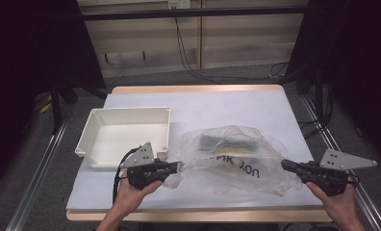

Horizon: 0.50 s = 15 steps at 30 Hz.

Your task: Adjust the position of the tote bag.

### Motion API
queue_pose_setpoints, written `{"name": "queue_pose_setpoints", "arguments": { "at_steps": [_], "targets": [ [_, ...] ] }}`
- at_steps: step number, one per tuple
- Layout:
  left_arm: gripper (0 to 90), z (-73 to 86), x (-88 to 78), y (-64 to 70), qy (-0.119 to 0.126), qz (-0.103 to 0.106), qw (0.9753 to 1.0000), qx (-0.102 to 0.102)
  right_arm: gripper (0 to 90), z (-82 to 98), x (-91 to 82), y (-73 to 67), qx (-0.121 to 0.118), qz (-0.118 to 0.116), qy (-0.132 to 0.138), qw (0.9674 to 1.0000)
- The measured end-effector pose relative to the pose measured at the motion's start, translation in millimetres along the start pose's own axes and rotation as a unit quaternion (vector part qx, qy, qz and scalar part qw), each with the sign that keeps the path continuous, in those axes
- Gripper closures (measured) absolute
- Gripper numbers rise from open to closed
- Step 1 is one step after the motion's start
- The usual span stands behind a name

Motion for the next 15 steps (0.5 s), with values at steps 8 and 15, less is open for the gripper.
{"name": "queue_pose_setpoints", "arguments": {
  "at_steps": [8, 15],
  "targets": [
    [90.0, -11.0, -6.5, -15.7, 0.0, -0.023, 0.9997, -0.006, 90.0, -17.0, 6.2, 11.0, -0.012, 0.0, -0.007, 0.9999],
    [90.0, -16.2, -12.4, -32.7, -0.011, -0.058, 0.9983, 0.003, 90.0, -23.8, 11.8, 31.8, -0.015, 0.01, -0.032, 0.9993]
  ]
}}
Point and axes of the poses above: each handheld gripper's, and its own axes: x roughly forward along the jaws, z roughly out of its underside, y roughly to its right, the point moved 1 cm from there along x, roughly forward along the jaws, and after that the axes turned 1 degree about -x, right-handed, at the moved point
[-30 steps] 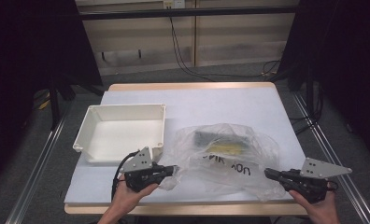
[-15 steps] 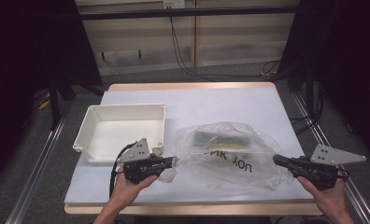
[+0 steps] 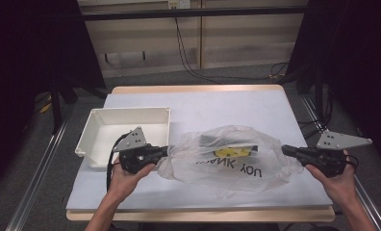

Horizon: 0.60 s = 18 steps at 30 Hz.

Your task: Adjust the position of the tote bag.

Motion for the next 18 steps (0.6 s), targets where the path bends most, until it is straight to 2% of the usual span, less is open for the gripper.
{"name": "queue_pose_setpoints", "arguments": {
  "at_steps": [7, 8, 11, 12, 13, 15, 18],
  "targets": [
    [90.0, -2.5, 12.6, -18.1, -0.049, -0.021, 0.9985, 0.009, 90.0, -8.8, 7.1, 21.4, -0.005, 0.01, -0.039, 0.9992],
    [90.0, -3.2, 14.3, -19.9, -0.053, -0.023, 0.9983, 0.009, 90.0, -12.4, 9.5, 26.3, -0.012, 0.013, -0.049, 0.9986],
    [90.0, -5.4, 18.2, -25.4, -0.061, -0.033, 0.9975, 0.012, 90.0, -15.8, 12.2, 29.4, -0.018, 0.018, -0.057, 0.998],
    [90.0, -5.4, 19.5, -29.0, -0.051, -0.03, 0.9983, 0.002, 90.0, -17.5, 14.0, 31.3, -0.02, 0.017, -0.06, 0.9978],
    [90.0, -5.7, 19.6, -32.8, -0.053, -0.035, 0.998, 0.004, 90.0, -19.3, 16.4, 33.9, -0.023, 0.017, -0.065, 0.9975],
    [90.0, -5.3, 20.7, -40.0, -0.055, -0.034, 0.9979, 0.0, 90.0, -20.3, 22.3, 40.7, -0.015, 0.005, -0.074, 0.9972],
    [90.0, -4.8, 22.5, -42.7, -0.066, -0.039, 0.997, 0.0, 90.0, -18.8, 28.4, 45.3, -0.013, -0.001, -0.088, 0.9961]
  ]
}}
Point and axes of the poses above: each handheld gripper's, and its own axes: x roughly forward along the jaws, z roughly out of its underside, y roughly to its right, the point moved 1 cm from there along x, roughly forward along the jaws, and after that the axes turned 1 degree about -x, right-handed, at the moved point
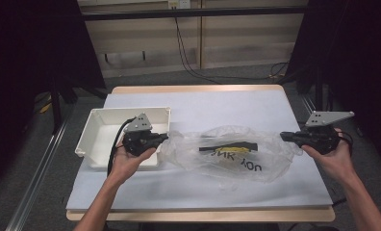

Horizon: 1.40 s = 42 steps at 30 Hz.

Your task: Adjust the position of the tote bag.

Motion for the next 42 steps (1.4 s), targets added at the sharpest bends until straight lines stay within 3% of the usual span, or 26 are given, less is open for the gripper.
{"name": "queue_pose_setpoints", "arguments": {
  "at_steps": [12, 15, 16, 18, 22, 27, 29, 30, 33, 42],
  "targets": [
    [90.0, -8.6, 13.7, -23.2, -0.039, -0.022, 0.9989, 0.016, 90.0, -12.5, 24.5, 21.2, -0.006, 0.001, -0.017, 0.9998],
    [90.0, -8.6, 18.9, -28.9, -0.037, -0.023, 0.9991, 0.004, 90.0, -14.4, 29.1, 24.6, -0.007, 0.002, -0.024, 0.9997],
    [90.0, -9.5, 19.8, -31.9, -0.045, -0.031, 0.9984, 0.014, 90.0, -15.2, 31.5, 26.1, -0.008, 0.004, -0.029, 0.9995],
    [90.0, -9.7, 24.4, -35.3, -0.045, -0.029, 0.9986, 0.001, 90.0, -17.9, 36.7, 29.6, -0.011, 0.005, -0.038, 0.9992],
    [90.0, -12.2, 28.2, -42.9, -0.049, -0.042, 0.9979, 0.009, 90.0, -22.9, 42.1, 34.6, -0.015, 0.013, -0.047, 0.9987],
    [90.0, -12.1, 32.1, -51.6, -0.054, -0.043, 0.9976, 0.002, 90.0, -24.4, 47.5, 44.3, -0.01, 0.031, -0.053, 0.9981],
    [90.0, -11.5, 35.2, -52.3, -0.058, -0.044, 0.9973, -0.001, 90.0, -24.1, 48.4, 45.0, -0.009, 0.036, -0.055, 0.9978],
    [90.0, -10.9, 36.9, -53.0, -0.064, -0.048, 0.9968, 0.007, 90.0, -23.3, 50.4, 46.0, -0.012, 0.037, -0.056, 0.9977],
    [90.0, -7.5, 42.7, -52.6, -0.061, -0.043, 0.9972, -0.003, 90.0, -17.4, 57.2, 46.8, -0.011, 0.038, -0.067, 0.997],
    [88.9, -5.7, 38.7, -51.6, -0.038, -0.029, 0.9986, -0.022, 90.0, -6.8, 50.5, 47.5, 0.017, 0.018, -0.027, 0.9993]
  ]
}}
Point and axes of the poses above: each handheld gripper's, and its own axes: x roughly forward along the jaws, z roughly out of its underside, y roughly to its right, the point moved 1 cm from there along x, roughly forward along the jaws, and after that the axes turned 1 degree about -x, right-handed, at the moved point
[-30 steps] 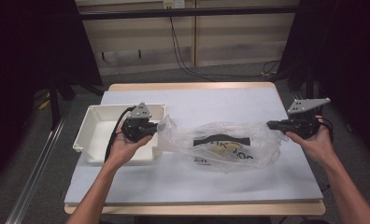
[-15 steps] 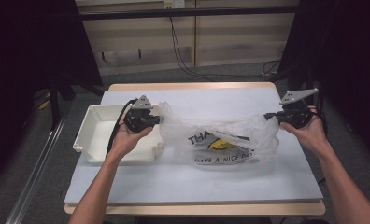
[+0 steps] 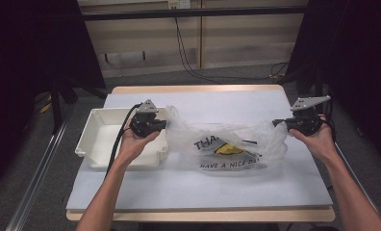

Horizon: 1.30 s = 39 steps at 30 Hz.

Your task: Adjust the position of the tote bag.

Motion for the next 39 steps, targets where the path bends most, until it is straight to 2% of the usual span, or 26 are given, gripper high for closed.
{"name": "queue_pose_setpoints", "arguments": {
  "at_steps": [2, 5, 7, 9, 12, 13, 16, 20, 24, 26, 29, 31, 33, 37, 39],
  "targets": [
    [85.8, 0.9, -1.0, 0.9, -0.002, 0.001, 1.0, -0.002, 90.0, -1.0, -0.6, -0.7, -0.003, 0.0, 0.0, 1.0],
    [77.6, 3.0, -4.6, 1.1, 0.01, 0.005, 0.9999, -0.011, 90.0, -2.8, 0.4, -2.1, -0.005, -0.003, -0.001, 1.0],
    [74.6, 4.2, -11.0, 1.2, 0.011, 0.002, 0.9999, -0.011, 90.0, -4.7, 1.1, -2.7, -0.003, -0.006, 0.006, 1.0],
    [67.3, 6.0, -18.3, 0.8, 0.02, -0.001, 0.9997, -0.013, 90.0, -8.0, 2.2, -3.7, -0.003, -0.005, 0.009, 0.9999],
    [62.7, 9.1, -30.2, -0.8, 0.028, -0.009, 0.9994, -0.02, 90.0, -9.9, 2.1, -4.2, -0.005, -0.006, 0.011, 0.9999],
    [61.5, 10.4, -35.5, -2.6, 0.027, -0.02, 0.9992, -0.02, 90.0, -10.4, 2.0, -4.2, -0.005, -0.006, 0.012, 0.9999],
    [61.1, 11.1, -48.8, -9.8, 0.041, -0.035, 0.998, -0.034, 90.0, -11.9, 0.1, -4.5, -0.004, -0.003, 0.016, 0.9999],
    [72.0, 3.7, -61.7, -12.7, 0.065, -0.035, 0.9966, -0.037, 90.0, -14.2, -1.3, -5.2, -0.005, -0.002, 0.02, 0.9998],
    [83.4, -15.1, -68.9, -5.0, 0.093, -0.019, 0.9953, -0.022, 90.0, -17.5, 0.2, -6.3, -0.005, -0.005, 0.022, 0.9997],
    [85.7, -25.1, -71.9, -0.8, 0.106, -0.013, 0.9941, -0.016, 90.0, -18.8, 1.9, -7.0, -0.008, -0.006, 0.024, 0.9997],
    [90.0, -35.6, -76.1, 2.6, 0.131, 0.008, 0.9911, -0.018, 90.0, -19.4, 3.9, -7.6, -0.008, -0.01, 0.026, 0.9996],
    [90.0, -41.2, -72.1, 10.7, 0.114, 0.008, 0.9934, 0.003, 90.0, -20.0, 5.1, -9.0, -0.01, -0.012, 0.028, 0.9995],
    [90.0, -47.3, -65.7, 20.3, 0.104, 0.023, 0.9941, 0.02, 90.0, -20.3, 5.3, -9.7, -0.008, -0.012, 0.026, 0.9996],
    [90.0, -57.8, -53.6, 36.6, 0.098, 0.058, 0.9925, 0.044, 90.0, -23.1, 7.0, -10.5, -0.01, -0.015, 0.031, 0.9994],
    [90.0, -59.7, -43.5, 47.4, 0.08, 0.075, 0.9918, 0.066, 90.0, -24.6, 7.1, -11.0, -0.012, -0.016, 0.033, 0.9993]
  ]
}}
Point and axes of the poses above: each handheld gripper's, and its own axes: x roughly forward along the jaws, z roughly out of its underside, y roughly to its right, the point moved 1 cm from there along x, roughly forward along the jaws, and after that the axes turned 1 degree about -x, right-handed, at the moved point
